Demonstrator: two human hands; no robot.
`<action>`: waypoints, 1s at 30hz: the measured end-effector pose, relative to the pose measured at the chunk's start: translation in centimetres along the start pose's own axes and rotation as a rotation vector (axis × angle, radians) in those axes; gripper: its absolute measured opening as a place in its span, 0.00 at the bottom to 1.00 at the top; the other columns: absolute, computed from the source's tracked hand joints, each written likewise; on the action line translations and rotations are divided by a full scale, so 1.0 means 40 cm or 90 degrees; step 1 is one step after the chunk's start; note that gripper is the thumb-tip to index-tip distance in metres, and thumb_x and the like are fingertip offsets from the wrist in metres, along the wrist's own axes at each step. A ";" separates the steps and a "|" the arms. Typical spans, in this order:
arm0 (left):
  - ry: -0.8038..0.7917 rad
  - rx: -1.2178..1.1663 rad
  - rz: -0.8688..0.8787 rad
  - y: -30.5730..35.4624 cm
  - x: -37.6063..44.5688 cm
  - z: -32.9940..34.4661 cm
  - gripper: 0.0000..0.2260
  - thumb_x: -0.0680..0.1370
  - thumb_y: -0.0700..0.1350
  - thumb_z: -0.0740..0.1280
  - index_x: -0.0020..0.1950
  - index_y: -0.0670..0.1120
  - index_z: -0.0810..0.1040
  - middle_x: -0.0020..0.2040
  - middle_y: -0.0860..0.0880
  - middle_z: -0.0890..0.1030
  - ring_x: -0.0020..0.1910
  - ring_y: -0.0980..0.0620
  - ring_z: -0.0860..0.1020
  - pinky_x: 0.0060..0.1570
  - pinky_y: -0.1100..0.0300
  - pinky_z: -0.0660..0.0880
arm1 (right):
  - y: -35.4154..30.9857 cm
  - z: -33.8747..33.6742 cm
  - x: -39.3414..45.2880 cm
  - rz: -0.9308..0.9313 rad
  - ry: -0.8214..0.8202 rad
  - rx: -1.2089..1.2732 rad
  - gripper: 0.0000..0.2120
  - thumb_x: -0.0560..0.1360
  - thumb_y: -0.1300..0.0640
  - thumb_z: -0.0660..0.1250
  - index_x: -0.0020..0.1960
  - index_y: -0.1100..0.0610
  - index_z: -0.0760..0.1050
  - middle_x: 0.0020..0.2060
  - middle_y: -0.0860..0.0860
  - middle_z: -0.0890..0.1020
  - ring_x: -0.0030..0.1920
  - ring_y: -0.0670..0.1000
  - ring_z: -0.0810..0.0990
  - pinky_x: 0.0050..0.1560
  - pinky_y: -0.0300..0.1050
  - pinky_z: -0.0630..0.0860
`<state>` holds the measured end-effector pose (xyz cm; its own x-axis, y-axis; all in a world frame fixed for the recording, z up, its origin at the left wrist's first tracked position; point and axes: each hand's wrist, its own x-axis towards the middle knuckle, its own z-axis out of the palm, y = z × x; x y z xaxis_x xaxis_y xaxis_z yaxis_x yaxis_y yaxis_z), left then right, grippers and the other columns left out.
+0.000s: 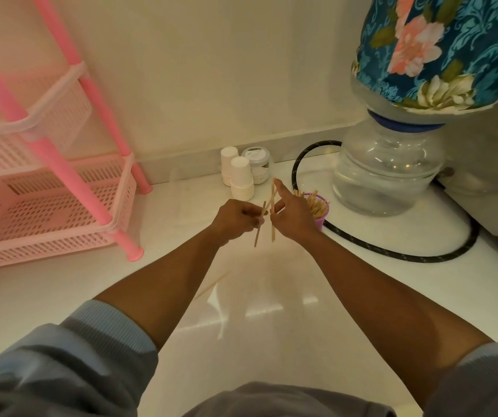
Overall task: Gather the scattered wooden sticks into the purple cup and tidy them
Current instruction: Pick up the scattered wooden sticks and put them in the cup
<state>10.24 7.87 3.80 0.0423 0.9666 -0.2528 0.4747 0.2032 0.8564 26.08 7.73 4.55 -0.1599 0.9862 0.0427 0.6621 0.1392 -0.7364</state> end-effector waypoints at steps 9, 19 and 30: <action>0.085 -0.082 0.073 0.121 0.058 0.053 0.05 0.75 0.39 0.72 0.50 0.44 0.85 0.40 0.48 0.83 0.36 0.57 0.78 0.38 0.70 0.76 | 0.022 -0.106 0.030 0.032 0.168 0.118 0.41 0.71 0.66 0.64 0.78 0.47 0.51 0.36 0.53 0.80 0.38 0.53 0.80 0.44 0.49 0.80; 0.072 -0.061 0.093 0.175 0.121 0.120 0.08 0.77 0.44 0.71 0.54 0.45 0.85 0.47 0.46 0.85 0.42 0.53 0.80 0.53 0.55 0.78 | 0.054 -0.189 0.052 0.088 0.211 0.120 0.24 0.72 0.62 0.68 0.67 0.55 0.71 0.40 0.49 0.79 0.41 0.49 0.79 0.39 0.39 0.76; 0.087 0.048 0.130 0.164 0.149 0.155 0.09 0.76 0.40 0.72 0.56 0.44 0.85 0.51 0.46 0.85 0.42 0.56 0.81 0.56 0.57 0.78 | 0.113 -0.172 0.079 0.107 0.177 0.048 0.06 0.70 0.65 0.69 0.47 0.60 0.77 0.42 0.54 0.81 0.42 0.50 0.78 0.37 0.36 0.72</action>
<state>19.07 14.01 5.12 0.0267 0.9996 -0.0107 0.5328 -0.0052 0.8462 33.60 12.08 6.01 0.1594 0.9829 0.0920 0.6052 -0.0236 -0.7957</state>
